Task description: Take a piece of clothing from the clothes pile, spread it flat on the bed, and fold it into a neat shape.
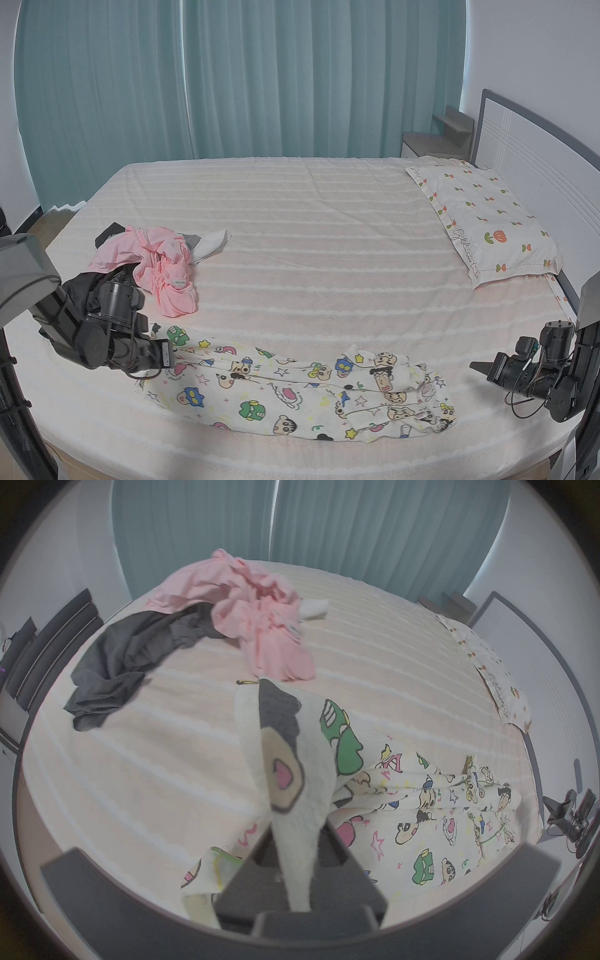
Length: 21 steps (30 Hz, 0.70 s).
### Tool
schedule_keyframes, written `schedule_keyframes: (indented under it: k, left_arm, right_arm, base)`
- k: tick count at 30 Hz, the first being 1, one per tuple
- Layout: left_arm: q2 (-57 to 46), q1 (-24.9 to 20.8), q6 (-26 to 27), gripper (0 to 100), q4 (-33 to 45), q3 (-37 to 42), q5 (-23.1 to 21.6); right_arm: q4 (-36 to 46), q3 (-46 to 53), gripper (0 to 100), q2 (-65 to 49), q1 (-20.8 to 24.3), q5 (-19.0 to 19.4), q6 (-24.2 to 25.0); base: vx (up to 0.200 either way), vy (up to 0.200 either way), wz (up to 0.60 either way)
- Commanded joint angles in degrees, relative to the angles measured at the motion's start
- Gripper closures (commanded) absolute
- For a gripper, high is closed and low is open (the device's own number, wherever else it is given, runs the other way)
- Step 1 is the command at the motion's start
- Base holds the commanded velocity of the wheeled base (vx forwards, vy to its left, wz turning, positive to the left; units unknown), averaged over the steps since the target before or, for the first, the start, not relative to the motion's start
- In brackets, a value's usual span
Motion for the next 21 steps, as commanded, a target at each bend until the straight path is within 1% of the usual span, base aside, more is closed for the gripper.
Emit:
schedule_keyframes:
  k: [1, 2, 3, 6, 9, 13, 15, 17, 19, 20, 21]
  left_arm:
    - [-7.3, 10.1, 5.8, 100, 5.1, -1.5, -1.9]
    - [-7.7, 11.1, 6.6, 100, 5.9, -1.9, -1.9]
    - [-8.8, 13.3, 8.1, 100, 8.5, -3.4, -1.9]
    - [-10.3, 16.1, 9.5, 100, 13.0, -5.8, -1.9]
    - [-11.6, 19.2, 11.7, 100, 19.7, -10.3, -1.9]
    - [-12.0, 20.1, 11.7, 100, 23.5, -14.0, -1.3]
    - [-12.3, 19.9, 11.6, 100, 23.6, -14.0, -1.1]
    - [-13.2, 17.0, 11.2, 100, 23.9, -13.6, -0.4]
    - [-13.9, 13.5, 9.9, 100, 24.7, -13.1, 1.6]
    - [-13.9, 13.5, 9.9, 100, 24.7, -13.1, 1.6]
    - [-14.4, 8.8, 6.8, 100, 25.8, -13.2, 4.0]
  right_arm:
    - [0.0, 1.0, 100, 0.2, -0.1, 0.1, 0.0]
    - [0.0, 1.0, 100, 0.2, -0.1, 0.1, 0.0]
    - [0.1, 1.0, 100, 0.2, -0.1, 0.1, 0.0]
    - [0.0, 1.0, 100, 0.2, -0.1, 0.1, 0.0]
    - [0.1, 1.0, 100, 0.2, -0.6, 0.1, 0.0]
    - [0.0, 1.0, 100, 0.2, -0.7, 0.2, 0.0]
    - [0.0, 1.0, 100, 0.2, -0.7, 0.2, 0.0]
    - [0.1, 1.0, 100, 0.2, -0.7, 0.2, 0.0]
    - [0.1, 1.0, 100, 0.2, -0.7, 0.2, 0.0]
    - [0.1, 1.0, 100, 0.2, -0.7, 0.2, 0.0]
    - [0.1, 1.0, 100, 0.2, -0.7, 0.2, 0.0]
  base:
    - [0.000, 0.000, 0.00]
    - [0.000, 0.000, 0.00]
    - [0.000, 0.000, 0.00]
    - [0.000, 0.000, 0.00]
    - [0.000, 0.000, 0.00]
    - [0.000, 0.000, 0.00]
    - [0.000, 0.000, 0.00]
    - [0.000, 0.000, 0.00]
    - [0.000, 0.000, 0.00]
    - [0.000, 0.000, 0.00]
    - [0.000, 0.000, 0.00]
